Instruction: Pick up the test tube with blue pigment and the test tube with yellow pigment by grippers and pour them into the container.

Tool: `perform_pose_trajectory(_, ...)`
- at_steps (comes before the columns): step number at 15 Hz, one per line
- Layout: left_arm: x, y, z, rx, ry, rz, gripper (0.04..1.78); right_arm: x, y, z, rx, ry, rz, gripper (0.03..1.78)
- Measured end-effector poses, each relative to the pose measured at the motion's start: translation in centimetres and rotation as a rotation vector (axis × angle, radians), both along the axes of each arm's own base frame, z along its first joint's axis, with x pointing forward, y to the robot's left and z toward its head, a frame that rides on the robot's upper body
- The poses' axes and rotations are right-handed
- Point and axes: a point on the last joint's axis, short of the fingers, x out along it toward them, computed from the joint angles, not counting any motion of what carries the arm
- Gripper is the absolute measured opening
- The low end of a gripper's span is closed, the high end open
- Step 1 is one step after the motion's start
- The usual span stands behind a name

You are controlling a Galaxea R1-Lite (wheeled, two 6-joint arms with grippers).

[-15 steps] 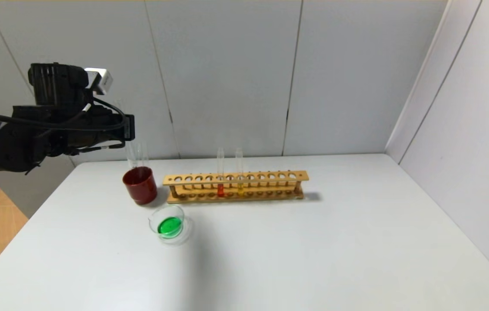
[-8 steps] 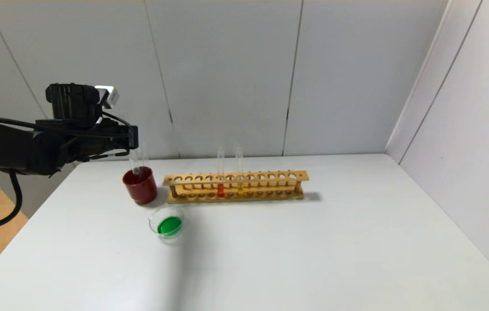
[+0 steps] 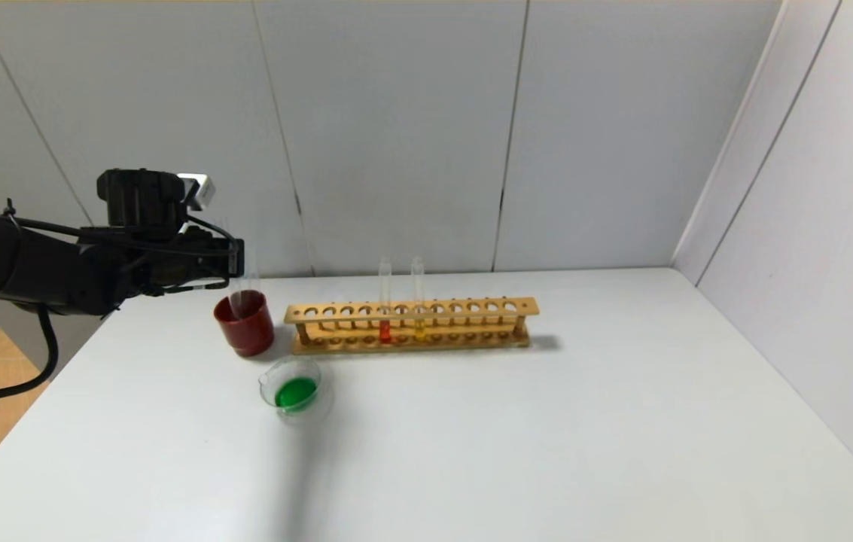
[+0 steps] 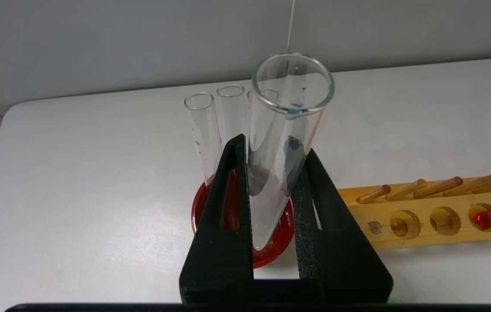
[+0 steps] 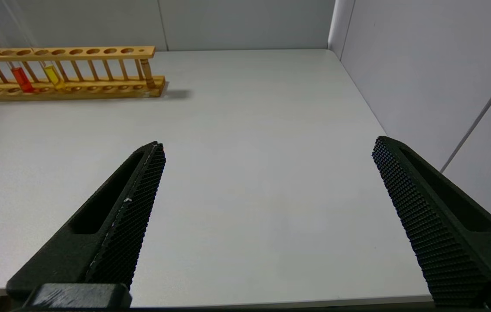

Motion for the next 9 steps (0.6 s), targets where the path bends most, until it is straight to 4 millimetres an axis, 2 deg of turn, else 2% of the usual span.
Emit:
perform_pose_trajectory(2,0.1,-0.1,-0.3,-0.002,0.007,-0.005,0.4,0.0,0.0,0.0,0.0,0.0,0.0,1.75)
perform_pose_trajectory(4,0.1,0.0,-0.3,-0.002,0.009,-0.005,0.59,0.0,0.0,0.0,0.0,0.0,0.0,1.75)
perform_pose_trajectory(7,-0.7,-0.1,0.7,-0.004,-0.013,-0.007,1.07,0.0,0.0,0.0,0.0,0.0,0.0,1.75)
perform_pose_trajectory(9,-2.4,-0.2,2.8,-0.003,-0.061,-0.014,1.39,0.0,0.0,0.0,0.0,0.0,0.0,1.75)
